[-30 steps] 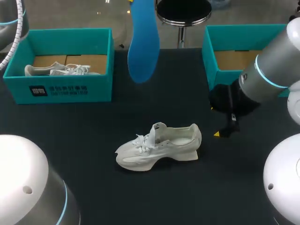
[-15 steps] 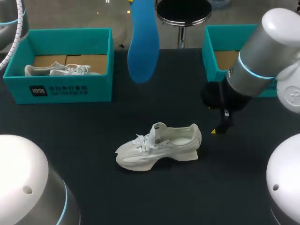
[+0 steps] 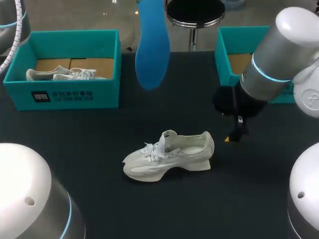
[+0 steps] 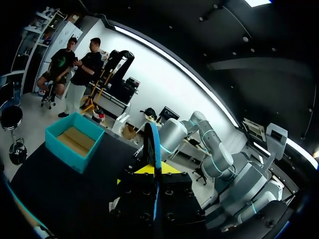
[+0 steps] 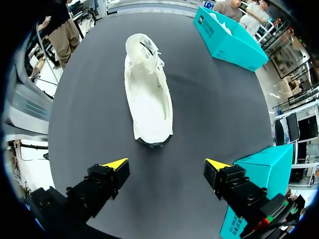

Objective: Take the shoe out of the shoebox, open the shoe tongue, remove and reinsert the insole, then place the shoe into the shoebox

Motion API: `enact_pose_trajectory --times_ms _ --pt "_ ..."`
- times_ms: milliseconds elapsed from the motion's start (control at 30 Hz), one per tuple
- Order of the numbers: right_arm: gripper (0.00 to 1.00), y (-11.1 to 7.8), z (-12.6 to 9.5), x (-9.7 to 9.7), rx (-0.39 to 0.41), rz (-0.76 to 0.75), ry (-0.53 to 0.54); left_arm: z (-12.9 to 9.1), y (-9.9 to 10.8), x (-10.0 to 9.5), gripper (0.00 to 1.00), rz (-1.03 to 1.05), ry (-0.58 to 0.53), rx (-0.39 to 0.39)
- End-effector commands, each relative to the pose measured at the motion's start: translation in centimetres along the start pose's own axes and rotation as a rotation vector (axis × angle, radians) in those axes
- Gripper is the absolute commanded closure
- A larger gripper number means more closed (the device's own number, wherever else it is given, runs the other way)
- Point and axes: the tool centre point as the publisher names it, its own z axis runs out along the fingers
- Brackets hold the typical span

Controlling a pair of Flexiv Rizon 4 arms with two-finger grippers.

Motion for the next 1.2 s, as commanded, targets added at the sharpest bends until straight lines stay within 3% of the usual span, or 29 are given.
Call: enact_pose_trajectory --times_ms 33,700,867,1033,1200 --pt "0.00 -0.1 0.0 0.2 -0.001 0.000 -0.002 -0.4 -0.3 -0.4 1.00 -0.001 0.009 -0.014" --pt "0.00 -0.2 -0.1 0.1 -0.024 -0.018 -0.036 -0.4 -0.3 -0.4 1.00 -0.001 0.009 -0.014" --pt "0.00 0.4 0.0 0.2 0.118 -0.004 0.022 -0.4 -0.3 -0.4 1.00 -0.001 0.009 -0.014" --pt "0.00 3.0 0.4 -0.6 0.220 -0.052 0.040 -0.4 -0.3 -0.4 1.00 -0.001 0.009 -0.014" --pt "0.00 5.4 1.3 -1.4 0.252 -0.068 0.020 -0.4 -0.3 -0.4 1.00 -0.001 0.009 -0.014"
